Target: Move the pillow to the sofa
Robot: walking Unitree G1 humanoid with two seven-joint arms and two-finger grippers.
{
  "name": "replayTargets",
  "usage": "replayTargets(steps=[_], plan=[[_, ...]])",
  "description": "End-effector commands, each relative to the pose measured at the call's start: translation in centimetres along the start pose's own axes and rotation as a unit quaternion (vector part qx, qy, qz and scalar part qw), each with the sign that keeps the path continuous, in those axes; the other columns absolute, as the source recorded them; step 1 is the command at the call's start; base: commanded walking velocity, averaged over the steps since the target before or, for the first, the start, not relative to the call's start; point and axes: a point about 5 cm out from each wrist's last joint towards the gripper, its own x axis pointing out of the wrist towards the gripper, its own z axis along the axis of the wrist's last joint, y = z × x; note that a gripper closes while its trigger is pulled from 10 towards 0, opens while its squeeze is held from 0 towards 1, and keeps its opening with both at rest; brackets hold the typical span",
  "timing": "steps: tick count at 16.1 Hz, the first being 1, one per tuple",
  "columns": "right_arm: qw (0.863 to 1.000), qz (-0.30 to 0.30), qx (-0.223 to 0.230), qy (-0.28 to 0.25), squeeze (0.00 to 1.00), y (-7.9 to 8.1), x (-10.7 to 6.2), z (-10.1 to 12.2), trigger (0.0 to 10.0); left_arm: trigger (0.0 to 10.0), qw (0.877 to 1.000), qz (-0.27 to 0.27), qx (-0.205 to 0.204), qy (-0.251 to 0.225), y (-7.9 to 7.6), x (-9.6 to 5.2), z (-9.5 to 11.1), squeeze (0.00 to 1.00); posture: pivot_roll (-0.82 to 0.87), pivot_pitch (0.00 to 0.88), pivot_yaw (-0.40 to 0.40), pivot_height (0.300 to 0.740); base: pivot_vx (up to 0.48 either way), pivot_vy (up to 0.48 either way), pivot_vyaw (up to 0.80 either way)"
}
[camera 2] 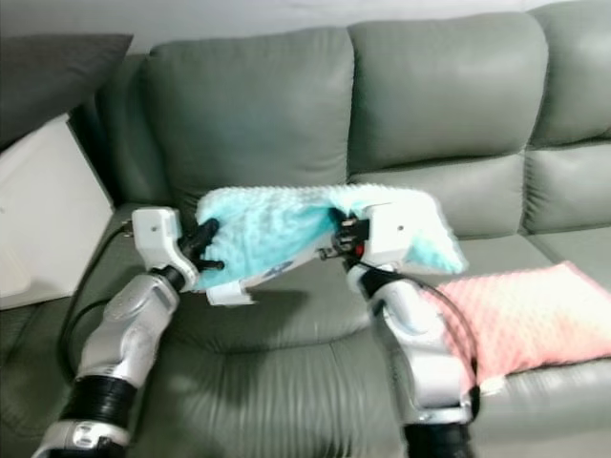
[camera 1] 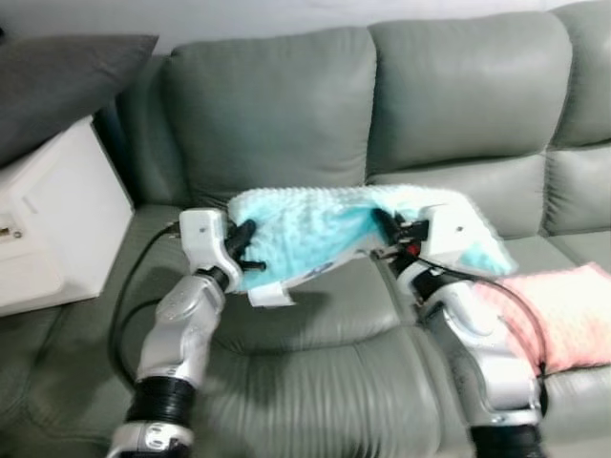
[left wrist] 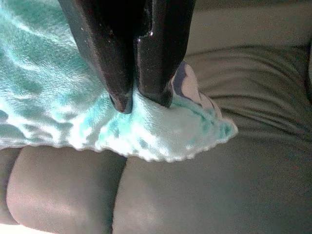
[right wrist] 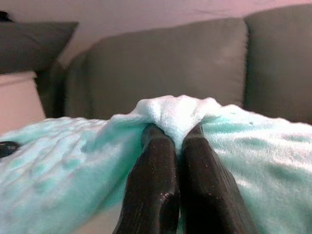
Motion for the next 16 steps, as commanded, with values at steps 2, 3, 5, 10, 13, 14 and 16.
replayTargets(steps=[2,3,5,10,13,14,16], plan=[[1.000,0.019,0.003,-0.020,0.00,1.0,0.5,0.9,10.0,10.0,1.000,0.018,0.012,0.004,0.8,-0.1,0.4,0.00,-0.21,0.000,0.059,0.740,0.000,0.000,0.00],[1.000,0.019,0.003,-0.020,0.00,1.0,0.5,0.9,10.0,10.0,1.000,0.020,0.013,0.004,0.9,-0.1,0.4,0.00,-0.21,0.000,0.058,0.740,0.000,0.000,0.00],[1.000,0.018,0.003,-0.020,0.00,1.0,0.5,0.9,10.0,10.0,1.000,0.020,0.019,0.003,1.1,-0.2,0.5,0.00,-0.21,0.000,0.061,0.740,0.000,0.000,0.00],[1.000,0.015,0.004,-0.021,0.00,1.0,0.5,0.8,10.0,10.0,0.999,0.015,0.035,0.000,1.3,-0.3,0.7,0.00,-0.21,0.000,0.069,0.740,0.000,0.000,0.00],[1.000,0.013,0.005,-0.021,0.00,1.0,0.5,0.7,10.0,10.0,0.999,0.016,0.041,0.004,1.3,-0.3,0.6,0.00,-0.20,0.000,0.072,0.740,0.000,0.000,0.00],[1.000,0.013,0.006,-0.020,0.00,1.0,0.5,0.7,10.0,10.0,0.999,0.018,0.043,0.005,1.4,-0.3,0.6,0.00,-0.20,0.000,0.073,0.740,0.000,0.000,0.00],[1.000,0.010,0.010,-0.017,0.00,0.8,0.4,0.4,10.0,10.0,0.997,0.029,0.062,0.022,1.9,-0.3,0.1,0.00,-0.20,0.000,0.075,0.740,0.000,0.000,0.00]])
